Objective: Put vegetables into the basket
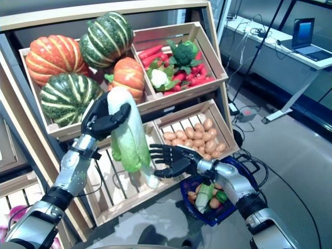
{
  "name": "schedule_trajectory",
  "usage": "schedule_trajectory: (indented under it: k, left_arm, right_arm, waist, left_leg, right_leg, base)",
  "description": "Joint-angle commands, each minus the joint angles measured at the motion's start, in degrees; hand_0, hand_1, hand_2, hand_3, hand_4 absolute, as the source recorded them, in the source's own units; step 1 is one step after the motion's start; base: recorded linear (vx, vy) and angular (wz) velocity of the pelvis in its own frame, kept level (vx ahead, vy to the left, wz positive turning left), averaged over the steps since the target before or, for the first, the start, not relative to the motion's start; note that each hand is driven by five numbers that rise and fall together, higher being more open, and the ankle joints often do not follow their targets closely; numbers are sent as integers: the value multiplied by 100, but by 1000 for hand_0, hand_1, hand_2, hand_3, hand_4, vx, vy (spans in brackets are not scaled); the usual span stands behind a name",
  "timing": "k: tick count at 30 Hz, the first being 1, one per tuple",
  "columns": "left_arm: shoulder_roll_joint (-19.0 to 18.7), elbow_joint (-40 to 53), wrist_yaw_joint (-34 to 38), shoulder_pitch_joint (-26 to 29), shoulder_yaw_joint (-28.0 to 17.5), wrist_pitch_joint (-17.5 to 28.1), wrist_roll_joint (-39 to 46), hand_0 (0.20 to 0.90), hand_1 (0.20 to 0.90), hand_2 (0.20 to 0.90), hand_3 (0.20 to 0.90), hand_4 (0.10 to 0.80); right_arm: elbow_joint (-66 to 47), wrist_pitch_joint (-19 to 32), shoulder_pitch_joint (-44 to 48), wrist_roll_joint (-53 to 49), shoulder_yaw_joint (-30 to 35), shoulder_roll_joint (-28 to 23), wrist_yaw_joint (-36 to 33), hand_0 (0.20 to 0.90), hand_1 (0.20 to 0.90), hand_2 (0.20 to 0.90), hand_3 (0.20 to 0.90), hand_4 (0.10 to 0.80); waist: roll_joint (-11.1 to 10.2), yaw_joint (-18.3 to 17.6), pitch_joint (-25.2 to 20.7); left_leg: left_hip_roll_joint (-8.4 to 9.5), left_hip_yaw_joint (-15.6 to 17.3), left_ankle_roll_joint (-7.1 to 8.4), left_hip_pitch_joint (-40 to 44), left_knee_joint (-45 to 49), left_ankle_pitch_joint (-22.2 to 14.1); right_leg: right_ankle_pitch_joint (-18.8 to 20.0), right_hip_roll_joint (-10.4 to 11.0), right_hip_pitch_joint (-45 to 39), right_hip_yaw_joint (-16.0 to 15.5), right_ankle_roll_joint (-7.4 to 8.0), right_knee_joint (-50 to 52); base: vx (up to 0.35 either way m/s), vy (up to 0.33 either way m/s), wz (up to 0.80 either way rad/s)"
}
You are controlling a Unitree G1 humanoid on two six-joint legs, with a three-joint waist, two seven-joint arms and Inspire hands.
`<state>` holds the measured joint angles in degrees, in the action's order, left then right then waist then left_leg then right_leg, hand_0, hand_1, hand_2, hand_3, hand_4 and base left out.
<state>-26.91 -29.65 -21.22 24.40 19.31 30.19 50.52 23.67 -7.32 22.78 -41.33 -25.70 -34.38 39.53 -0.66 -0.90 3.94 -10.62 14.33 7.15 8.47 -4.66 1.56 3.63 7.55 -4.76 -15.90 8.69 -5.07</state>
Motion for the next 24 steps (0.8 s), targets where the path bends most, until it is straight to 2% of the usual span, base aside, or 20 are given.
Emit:
schedule_trajectory:
  k: [1, 10, 18, 24]
  left_arm:
    - [-30, 429, -239, 572, -62, 249, 240, 300, 300, 300, 300, 400]
    - [7, 529, -256, 502, 101, 17, 61, 300, 300, 300, 300, 400]
    - [102, 630, -287, 488, 137, -89, 150, 300, 300, 300, 300, 400]
    - [368, 704, -316, 528, 247, -175, 302, 300, 300, 300, 300, 400]
  right_arm:
    - [-353, 274, 810, -388, -73, 87, -155, 900, 900, 900, 900, 800]
    - [-449, 290, 1150, -109, -16, -87, -968, 900, 900, 900, 900, 800]
    - [-467, 247, 1306, -132, 45, -14, -1053, 900, 900, 900, 900, 800]
    - [-332, 8, 1468, -554, -63, 352, -914, 900, 900, 900, 900, 800]
  waist:
    - [-249, -12, -408]
    - [-267, -23, -410]
    - [-274, -7, -402]
    - [-268, 39, -397]
  left_leg:
    - [41, -112, -54, -163, -34, 67]
    - [69, -107, -70, -56, -34, -1]
    - [74, -125, -67, -26, -34, -33]
    - [79, -186, -65, -17, -34, -47]
  right_leg:
    - [4, 280, -138, 119, -15, 29]
    - [-25, 263, -244, 182, -18, 12]
    - [-39, 266, -281, 181, -20, 7]
    - [-60, 264, -318, 155, -35, 13]
  base:
    - [0, 0, 0]
    - [20, 0, -2]
    - [0, 0, 0]
    - [0, 0, 0]
